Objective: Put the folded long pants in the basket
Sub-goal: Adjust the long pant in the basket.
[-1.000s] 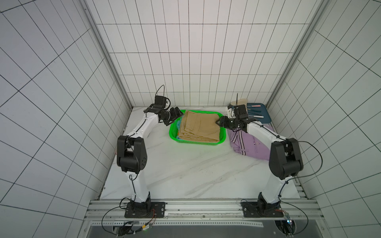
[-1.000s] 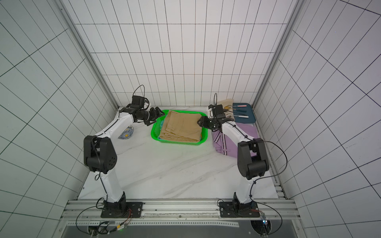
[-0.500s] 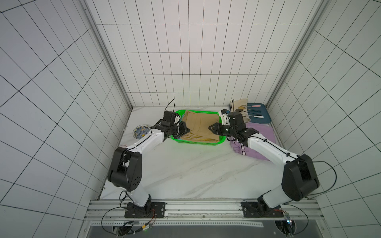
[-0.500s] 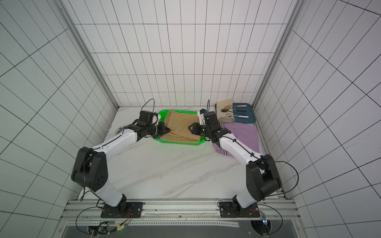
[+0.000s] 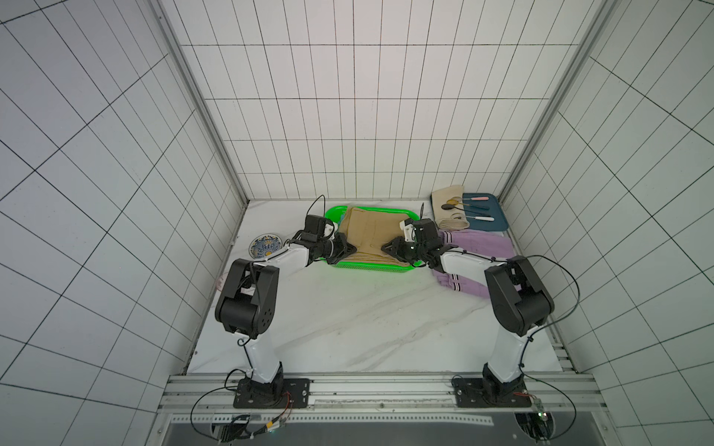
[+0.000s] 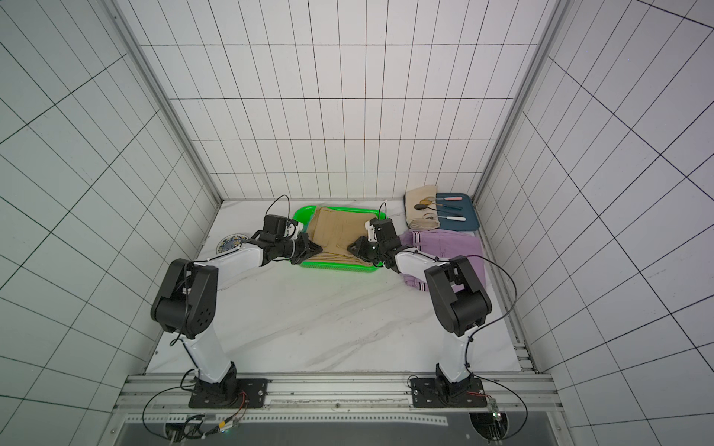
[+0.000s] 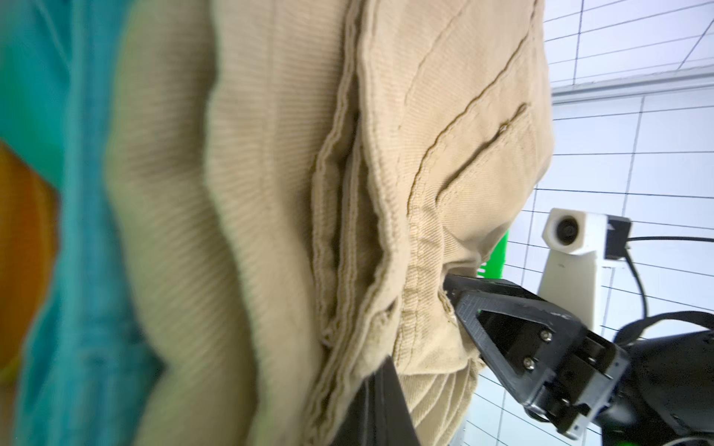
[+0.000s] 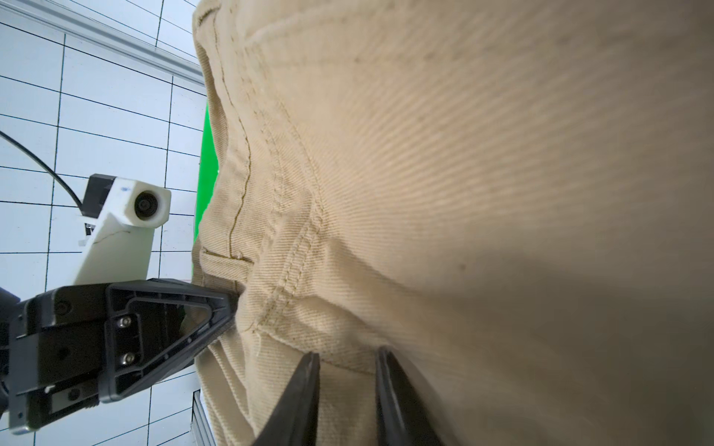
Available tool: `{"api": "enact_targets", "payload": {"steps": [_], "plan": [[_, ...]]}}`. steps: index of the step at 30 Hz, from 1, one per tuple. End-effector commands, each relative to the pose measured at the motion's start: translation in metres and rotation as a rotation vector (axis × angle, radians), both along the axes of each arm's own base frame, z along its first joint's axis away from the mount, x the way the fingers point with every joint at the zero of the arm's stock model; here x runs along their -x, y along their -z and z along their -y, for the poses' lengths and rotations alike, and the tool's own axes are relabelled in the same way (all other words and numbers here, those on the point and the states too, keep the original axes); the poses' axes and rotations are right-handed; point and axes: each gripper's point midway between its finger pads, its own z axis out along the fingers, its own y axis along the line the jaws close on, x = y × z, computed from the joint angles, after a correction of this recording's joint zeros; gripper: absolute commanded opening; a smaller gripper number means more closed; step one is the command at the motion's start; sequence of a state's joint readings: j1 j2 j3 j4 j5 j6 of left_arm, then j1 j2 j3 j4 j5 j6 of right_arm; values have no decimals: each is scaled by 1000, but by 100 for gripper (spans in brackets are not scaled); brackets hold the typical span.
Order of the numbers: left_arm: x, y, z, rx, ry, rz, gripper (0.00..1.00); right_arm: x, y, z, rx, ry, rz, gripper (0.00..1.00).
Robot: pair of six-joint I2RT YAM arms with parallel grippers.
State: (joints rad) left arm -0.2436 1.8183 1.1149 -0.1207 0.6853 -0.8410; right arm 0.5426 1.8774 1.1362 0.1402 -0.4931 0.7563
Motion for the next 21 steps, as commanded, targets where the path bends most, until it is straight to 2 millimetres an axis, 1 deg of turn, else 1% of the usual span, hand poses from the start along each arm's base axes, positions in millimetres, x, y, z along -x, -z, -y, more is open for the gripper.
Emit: {"api": "enact_targets", "payload": {"steps": [1,4,5,6,7,9,10,11,12,14,15,16,17,18,19,21], "plan": [[11,59,-38,-83,-115,-163,0,34,91,35,241,26,-248,30],[11,55,-38,-85,-114,-151,0,31,101,42,252,42,-272,30],[11,53,-38,-84,-113,-144,0,30,100,44,250,50,-268,30],[11,47,-37,-79,-112,-134,0,29,94,43,246,50,-250,29],[11,39,-35,-68,-107,-117,0,27,83,42,236,50,-224,29],[12,13,-30,-30,-99,-79,0,24,50,40,202,46,-148,30],[12,-3,-28,-10,-98,-53,0,21,32,40,191,49,-102,31],[10,-26,-26,0,-103,-6,0,15,5,43,186,60,-35,33],[8,-43,-23,-9,-106,34,0,11,-15,46,194,69,15,34],[2,-77,-19,-74,-114,111,0,0,-53,52,224,84,113,37],[-4,-94,-15,-101,-111,156,0,-5,-69,53,230,89,151,39],[-11,-109,-8,-111,-102,202,0,-11,-79,54,230,95,182,40],[-21,-119,-1,-108,-90,233,0,-19,-86,55,229,105,200,40],[-30,-122,4,-100,-81,246,0,-27,-88,56,227,117,211,40],[-42,-121,9,-90,-75,243,0,-36,-89,57,227,125,221,40],[-66,-113,18,-64,-48,229,0,-53,-84,55,249,122,235,39]]}}
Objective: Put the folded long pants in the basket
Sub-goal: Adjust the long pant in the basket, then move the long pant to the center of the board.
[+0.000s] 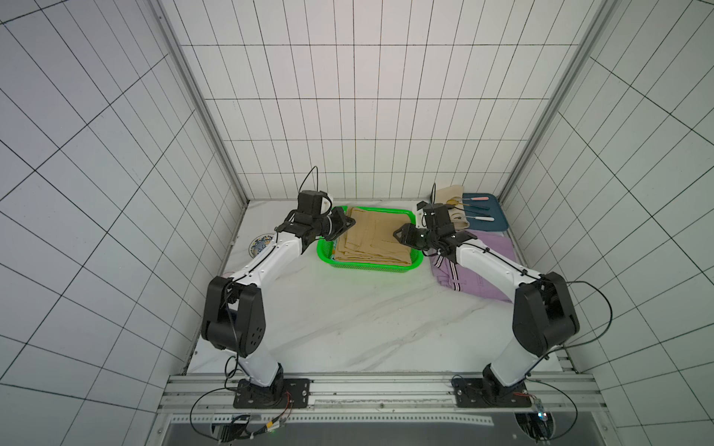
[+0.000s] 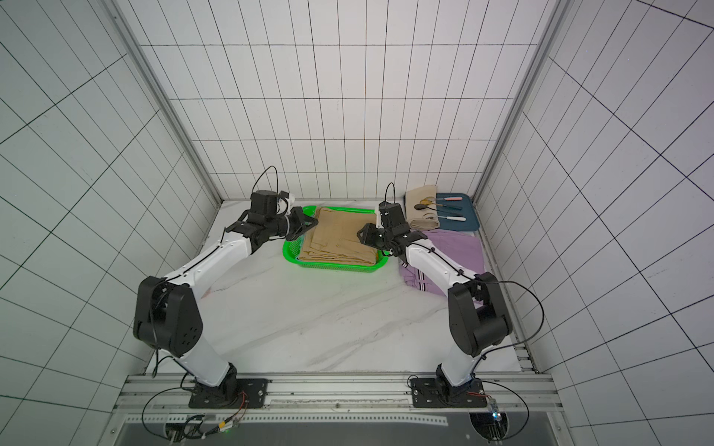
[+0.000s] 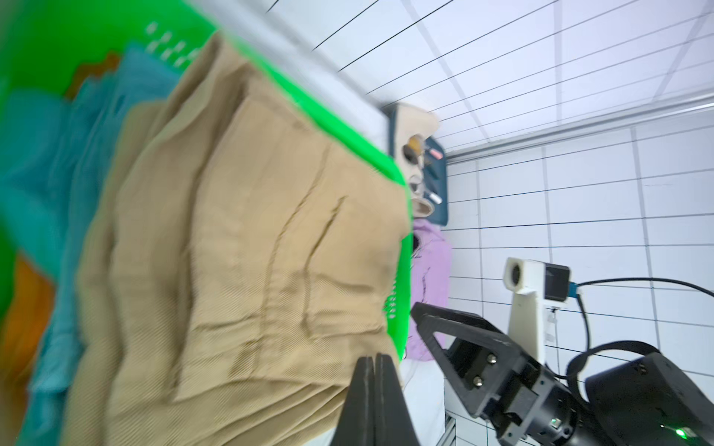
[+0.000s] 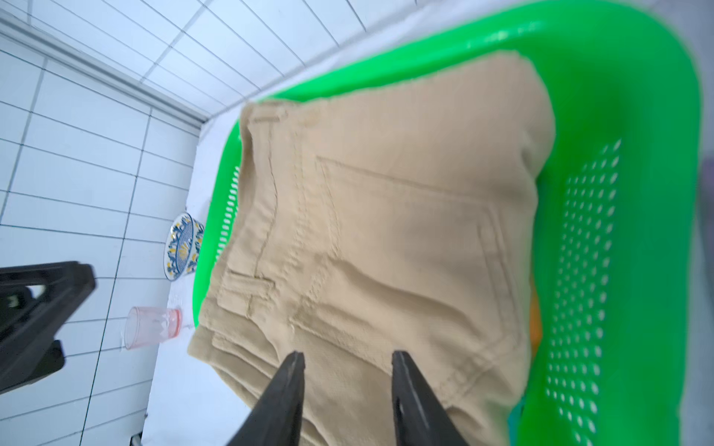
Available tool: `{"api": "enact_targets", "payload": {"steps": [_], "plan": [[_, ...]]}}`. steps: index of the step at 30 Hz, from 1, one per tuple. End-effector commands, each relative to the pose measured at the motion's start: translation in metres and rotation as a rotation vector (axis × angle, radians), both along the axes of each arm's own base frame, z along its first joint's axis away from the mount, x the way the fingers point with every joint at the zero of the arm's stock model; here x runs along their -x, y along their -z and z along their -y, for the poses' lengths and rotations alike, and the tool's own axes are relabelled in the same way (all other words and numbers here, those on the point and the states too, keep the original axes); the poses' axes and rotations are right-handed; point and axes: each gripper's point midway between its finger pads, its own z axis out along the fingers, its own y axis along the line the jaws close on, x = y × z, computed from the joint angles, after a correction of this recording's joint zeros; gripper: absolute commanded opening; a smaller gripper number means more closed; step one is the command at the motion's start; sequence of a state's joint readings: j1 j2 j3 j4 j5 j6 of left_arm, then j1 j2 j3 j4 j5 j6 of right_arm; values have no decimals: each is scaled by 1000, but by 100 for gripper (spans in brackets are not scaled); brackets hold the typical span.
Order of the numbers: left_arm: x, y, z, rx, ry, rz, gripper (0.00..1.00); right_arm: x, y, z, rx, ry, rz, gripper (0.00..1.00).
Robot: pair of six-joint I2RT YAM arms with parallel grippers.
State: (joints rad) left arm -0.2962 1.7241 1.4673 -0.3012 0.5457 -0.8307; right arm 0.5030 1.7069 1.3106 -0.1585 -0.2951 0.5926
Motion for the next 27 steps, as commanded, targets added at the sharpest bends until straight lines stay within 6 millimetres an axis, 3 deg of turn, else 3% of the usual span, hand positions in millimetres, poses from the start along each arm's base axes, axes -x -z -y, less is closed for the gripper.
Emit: {"api": "enact_targets", "payload": {"steps": [1,5,8,10,13,15,18,20,23,26,27], "plan": [[-40,46,5,-42,18,-72,0,-33,17,9,107,18,19,39],[-77,98,15,-41,56,-144,0,-62,59,3,188,-2,-36,38],[-90,141,20,-37,81,-205,0,-76,110,13,258,10,-128,35],[-93,168,18,-35,75,-262,0,-82,128,25,304,46,-162,36],[-94,199,5,18,44,-337,0,-84,139,34,298,71,-189,37],[-93,208,-6,59,21,-361,0,-84,140,37,296,76,-194,38],[-90,200,-20,74,-1,-346,0,-82,124,36,270,68,-165,41],[-87,183,-26,62,-6,-310,0,-79,100,32,221,62,-106,43],[-77,143,-29,59,-14,-237,0,-69,48,35,137,82,5,49],[-57,81,-31,108,-28,-124,0,-47,-11,48,68,117,125,56],[-47,63,-30,124,-35,-89,6,-37,-28,54,50,136,161,58]]}}
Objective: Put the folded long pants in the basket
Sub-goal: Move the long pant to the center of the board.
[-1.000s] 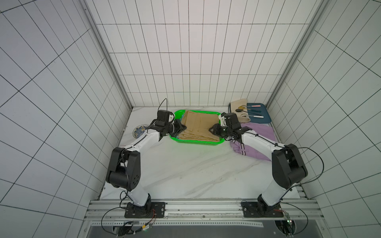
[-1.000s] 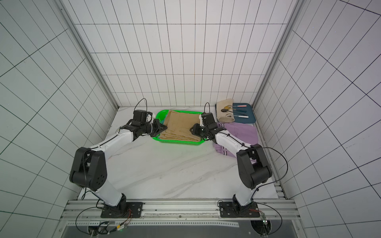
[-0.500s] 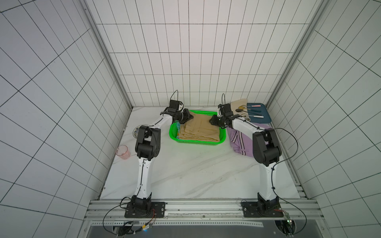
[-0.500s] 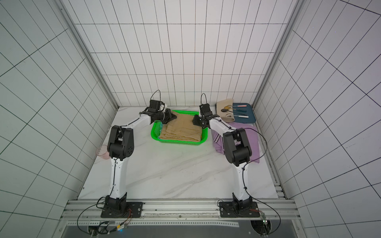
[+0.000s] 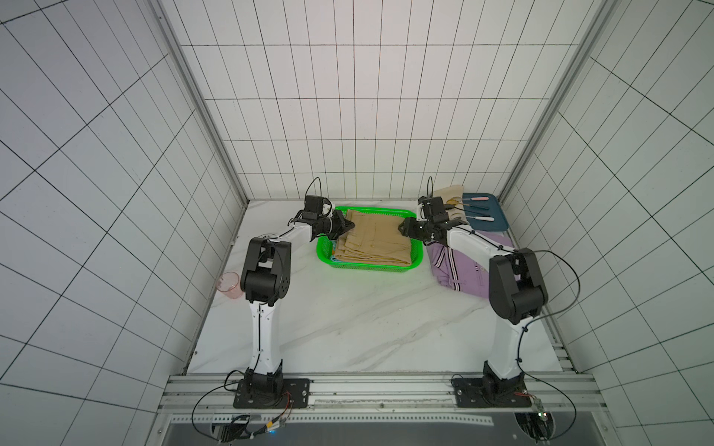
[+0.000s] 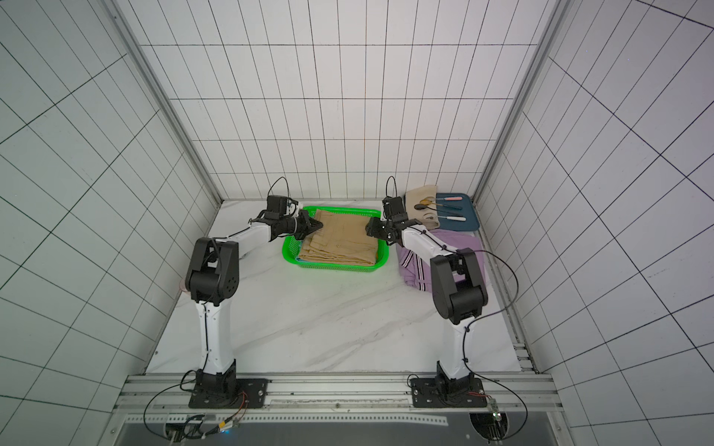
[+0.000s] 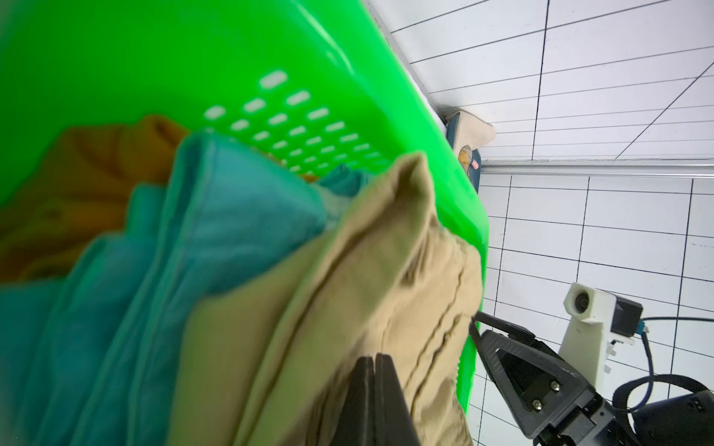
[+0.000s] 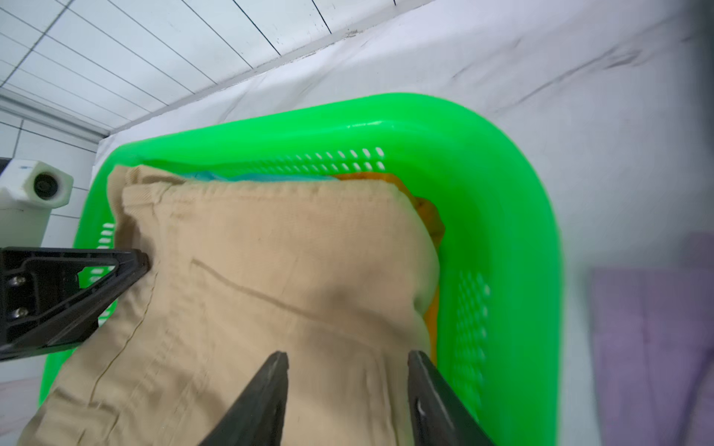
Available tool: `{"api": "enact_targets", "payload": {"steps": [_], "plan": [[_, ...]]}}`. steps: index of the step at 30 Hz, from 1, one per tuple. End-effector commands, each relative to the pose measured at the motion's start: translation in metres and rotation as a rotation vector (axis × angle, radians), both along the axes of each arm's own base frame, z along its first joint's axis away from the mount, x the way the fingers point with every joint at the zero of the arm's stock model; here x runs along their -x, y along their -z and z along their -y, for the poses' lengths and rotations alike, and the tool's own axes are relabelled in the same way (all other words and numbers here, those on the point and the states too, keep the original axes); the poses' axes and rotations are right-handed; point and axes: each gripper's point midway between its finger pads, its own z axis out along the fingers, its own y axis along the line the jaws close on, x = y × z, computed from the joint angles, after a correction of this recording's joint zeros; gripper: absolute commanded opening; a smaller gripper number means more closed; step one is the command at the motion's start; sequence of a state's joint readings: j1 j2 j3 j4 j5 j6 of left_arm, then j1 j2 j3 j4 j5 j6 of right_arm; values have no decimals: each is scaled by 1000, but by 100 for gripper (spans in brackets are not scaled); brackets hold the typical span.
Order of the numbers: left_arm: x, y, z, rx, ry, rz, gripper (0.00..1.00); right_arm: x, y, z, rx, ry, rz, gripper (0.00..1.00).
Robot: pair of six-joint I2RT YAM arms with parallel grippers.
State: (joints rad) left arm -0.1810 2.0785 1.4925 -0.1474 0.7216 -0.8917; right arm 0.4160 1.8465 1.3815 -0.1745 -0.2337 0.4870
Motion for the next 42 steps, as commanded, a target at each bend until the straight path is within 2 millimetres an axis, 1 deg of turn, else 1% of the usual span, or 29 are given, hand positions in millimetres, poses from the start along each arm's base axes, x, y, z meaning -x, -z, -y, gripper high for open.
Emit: {"api": "enact_targets", "payload": {"steps": [1,2,3,4,5,6,7,10,11,13,14,15,16,17,19,20,22,27,30,37,42], "plan": [[21,-88,-8,41,-64,186,19,22,-84,27,-93,86,204,61],[36,-111,-9,48,-74,224,30,35,-93,37,-109,121,232,66],[51,-128,-8,49,-78,259,39,47,-95,48,-124,160,245,70],[69,-144,-9,43,-79,293,50,59,-94,61,-139,213,254,75],[88,-158,-10,24,-76,324,61,71,-90,75,-146,260,250,80],[104,-163,-14,-6,-81,341,69,81,-85,86,-153,298,243,83],[121,-168,-20,-46,-87,358,75,92,-77,100,-157,340,228,86],[165,-165,-47,-168,-121,421,76,120,-48,136,-179,477,174,92],[179,-162,-59,-239,-148,451,76,128,-39,147,-194,526,157,94],[203,-152,-85,-408,-242,516,76,140,-24,163,-230,601,133,96],[211,-142,-104,-486,-345,527,78,146,-15,170,-248,646,120,98],[216,-137,-117,-506,-422,538,81,151,-7,175,-265,678,105,98],[221,-141,-128,-515,-475,548,85,155,3,179,-289,713,82,99],[226,-148,-132,-527,-477,576,85,159,10,182,-313,744,58,98],[231,-153,-142,-543,-523,573,85,165,26,182,-356,782,8,98],[232,-154,-143,-546,-529,577,85,166,32,181,-368,787,-9,97],[231,-154,-142,-548,-519,574,85,169,45,180,-379,801,-48,97],[224,-148,-133,-558,-467,539,85,167,68,178,-350,813,-113,97],[222,-144,-132,-570,-458,521,85,163,78,174,-344,802,-154,95],[223,-147,-132,-564,-459,529,85,158,100,170,-321,797,-239,87],[223,-146,-131,-563,-457,527,85,148,111,176,-261,806,-251,86]]}}
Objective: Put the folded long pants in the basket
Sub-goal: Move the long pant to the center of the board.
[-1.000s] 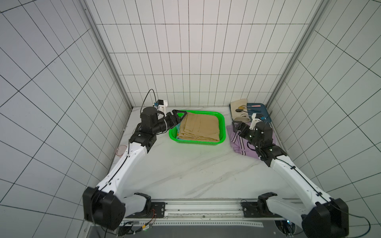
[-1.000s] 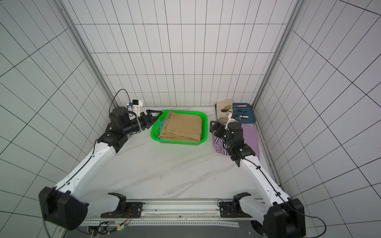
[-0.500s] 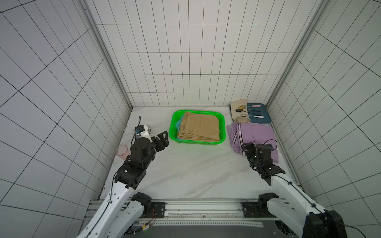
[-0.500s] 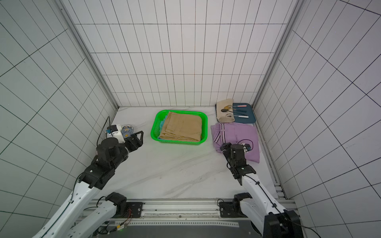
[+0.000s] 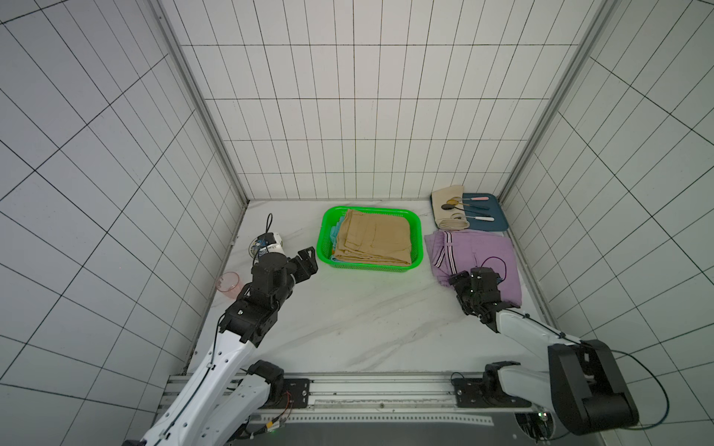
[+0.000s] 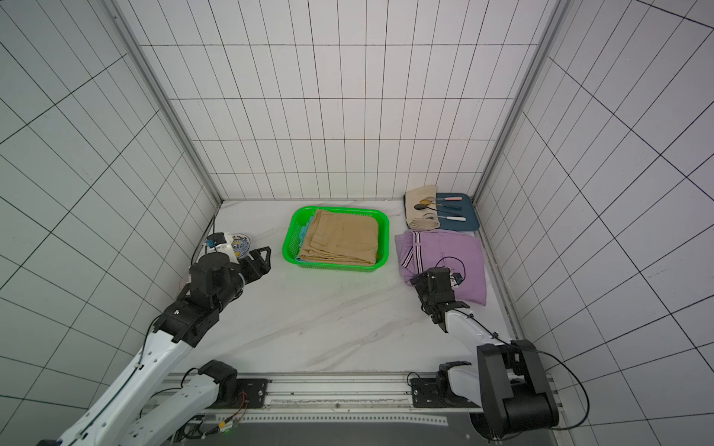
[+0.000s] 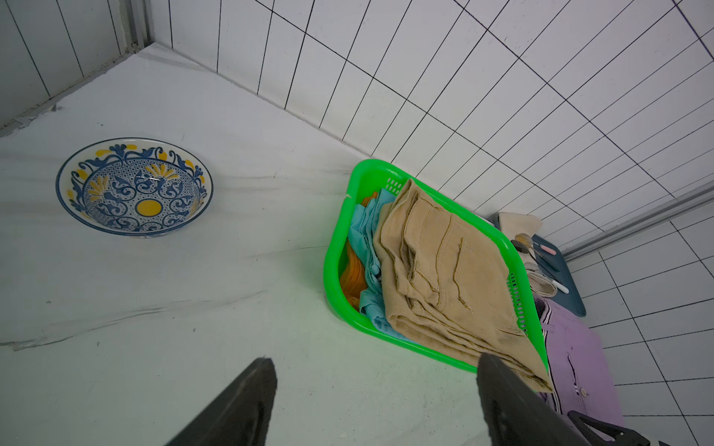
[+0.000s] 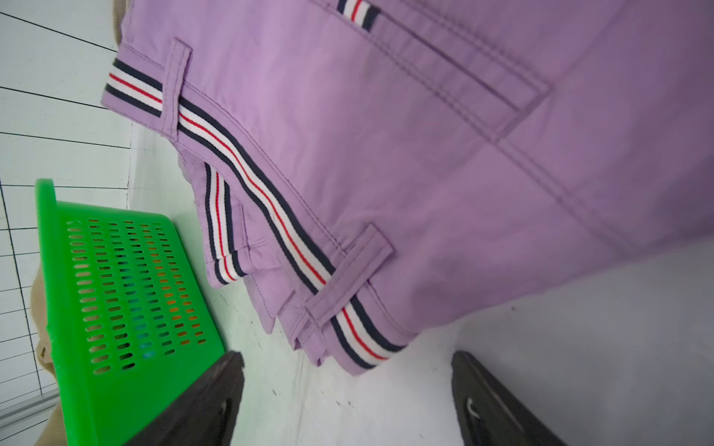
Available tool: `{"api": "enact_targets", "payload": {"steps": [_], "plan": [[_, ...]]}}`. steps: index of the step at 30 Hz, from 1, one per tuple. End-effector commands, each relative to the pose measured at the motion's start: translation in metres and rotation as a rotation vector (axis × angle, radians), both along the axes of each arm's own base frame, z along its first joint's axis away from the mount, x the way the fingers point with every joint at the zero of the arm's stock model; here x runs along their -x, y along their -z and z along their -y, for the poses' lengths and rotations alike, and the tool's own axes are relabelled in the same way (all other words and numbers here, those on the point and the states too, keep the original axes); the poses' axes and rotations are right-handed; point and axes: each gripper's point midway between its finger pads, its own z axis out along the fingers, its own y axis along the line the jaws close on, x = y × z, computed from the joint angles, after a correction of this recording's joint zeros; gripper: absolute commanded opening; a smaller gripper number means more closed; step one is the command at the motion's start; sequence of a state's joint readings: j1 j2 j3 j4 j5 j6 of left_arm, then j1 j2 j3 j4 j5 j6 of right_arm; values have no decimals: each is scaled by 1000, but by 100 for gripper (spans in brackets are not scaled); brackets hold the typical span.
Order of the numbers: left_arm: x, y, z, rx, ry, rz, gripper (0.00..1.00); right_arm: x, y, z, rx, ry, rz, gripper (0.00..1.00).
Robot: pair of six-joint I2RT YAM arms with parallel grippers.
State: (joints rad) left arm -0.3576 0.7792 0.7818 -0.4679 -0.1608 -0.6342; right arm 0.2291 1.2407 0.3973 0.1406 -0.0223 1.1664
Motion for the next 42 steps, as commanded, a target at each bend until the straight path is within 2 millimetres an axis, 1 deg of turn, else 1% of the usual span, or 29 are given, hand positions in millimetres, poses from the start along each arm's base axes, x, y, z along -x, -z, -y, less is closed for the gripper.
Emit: {"api": "enact_targets", "payload": {"steps": [1,3,6,7,8,9,10,13,15,18,21,22,24,27,30,33,34,36,39,42], "plan": [[0,-14,0,-5,4,35,85,-9,9,6,38,-6,-43,84],[-1,-14,1,-3,8,33,85,-16,15,6,52,-25,-68,78],[-2,-13,1,-2,9,30,85,-25,29,-1,40,-70,-110,64],[-2,-13,2,-3,11,29,85,-28,33,-4,28,-85,-122,53],[-2,-13,2,-5,10,28,85,-30,39,-8,14,-103,-136,39],[-2,-13,1,-5,8,28,85,-31,45,-12,5,-121,-153,21],[-2,-13,1,-5,8,28,85,-30,51,-14,-2,-139,-184,0],[-1,-14,1,-4,8,31,85,-21,65,-16,-9,-148,-264,0],[-1,-15,2,-1,13,31,85,-15,64,-17,-30,-143,-260,0],[-1,-15,5,6,28,30,85,-2,50,-18,-53,-141,-254,0],[1,-14,11,29,59,22,85,16,31,-14,-20,-156,-251,0],[2,-14,15,41,78,21,85,24,23,-15,-13,-179,-247,0],[4,-16,25,76,124,14,85,42,16,-15,1,-213,-268,0],[12,-12,41,130,200,-19,85,79,18,-12,-2,-221,-325,0],[25,4,58,202,272,-93,85,112,18,-15,-23,-229,-334,0],[40,23,78,254,337,-168,85,147,17,-2,53,-171,-382,0],[45,30,86,256,359,-189,85,155,16,0,67,-161,-381,0],[55,42,102,259,403,-233,85,169,18,-6,37,-179,-375,0],[69,58,126,271,459,-278,85,183,20,-16,-15,-212,-383,0],[83,70,150,285,509,-297,85,191,16,-23,-17,-260,-382,0]]}}
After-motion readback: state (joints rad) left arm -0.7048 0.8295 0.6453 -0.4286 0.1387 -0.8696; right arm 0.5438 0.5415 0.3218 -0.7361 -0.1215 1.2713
